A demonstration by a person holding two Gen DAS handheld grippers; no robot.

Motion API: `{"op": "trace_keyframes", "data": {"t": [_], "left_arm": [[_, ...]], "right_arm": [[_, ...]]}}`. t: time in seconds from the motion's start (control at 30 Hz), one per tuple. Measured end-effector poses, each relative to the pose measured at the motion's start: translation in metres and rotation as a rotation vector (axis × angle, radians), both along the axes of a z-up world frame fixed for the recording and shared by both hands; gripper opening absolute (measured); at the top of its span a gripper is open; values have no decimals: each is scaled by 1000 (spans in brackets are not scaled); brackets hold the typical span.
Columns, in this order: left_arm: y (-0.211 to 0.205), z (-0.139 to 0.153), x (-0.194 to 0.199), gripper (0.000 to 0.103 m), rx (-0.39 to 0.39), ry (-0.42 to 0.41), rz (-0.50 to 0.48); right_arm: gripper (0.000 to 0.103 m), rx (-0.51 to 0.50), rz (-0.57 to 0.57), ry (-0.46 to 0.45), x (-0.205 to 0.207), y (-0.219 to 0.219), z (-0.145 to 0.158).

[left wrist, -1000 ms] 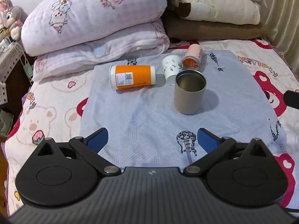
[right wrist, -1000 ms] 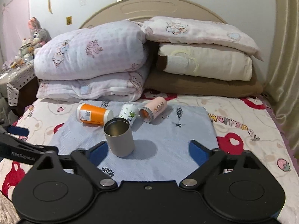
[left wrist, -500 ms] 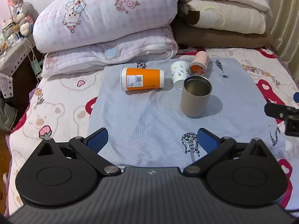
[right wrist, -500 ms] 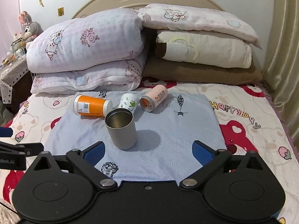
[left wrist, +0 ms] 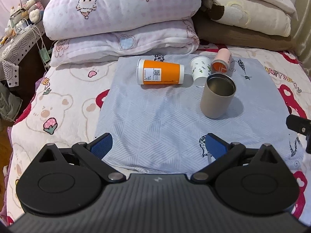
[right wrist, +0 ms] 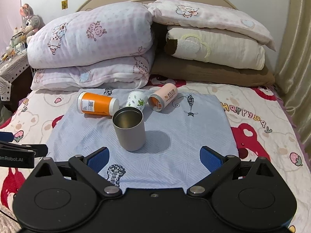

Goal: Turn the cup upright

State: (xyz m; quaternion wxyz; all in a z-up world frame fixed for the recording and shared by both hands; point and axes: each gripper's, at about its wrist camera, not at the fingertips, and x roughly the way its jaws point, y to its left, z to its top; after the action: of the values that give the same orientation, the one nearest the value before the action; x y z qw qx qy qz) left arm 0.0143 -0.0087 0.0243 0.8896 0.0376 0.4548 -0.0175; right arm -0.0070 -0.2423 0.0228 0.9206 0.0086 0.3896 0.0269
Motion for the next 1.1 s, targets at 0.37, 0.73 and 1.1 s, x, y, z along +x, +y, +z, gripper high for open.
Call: {"op": "trace_keyframes", "data": {"t": [0.37, 0.73, 1.1], "left_arm": [[6, -3, 2, 103, 23, 4, 25], [6, -5, 4, 103, 32, 4, 33], [2, -1, 0, 103, 56, -25, 22]], "right_arm": [[101, -28, -26, -16, -5, 3, 3], [101, -20, -53, -8, -3, -1, 2], [101, -23, -49, -18, -5, -1, 2]]}}
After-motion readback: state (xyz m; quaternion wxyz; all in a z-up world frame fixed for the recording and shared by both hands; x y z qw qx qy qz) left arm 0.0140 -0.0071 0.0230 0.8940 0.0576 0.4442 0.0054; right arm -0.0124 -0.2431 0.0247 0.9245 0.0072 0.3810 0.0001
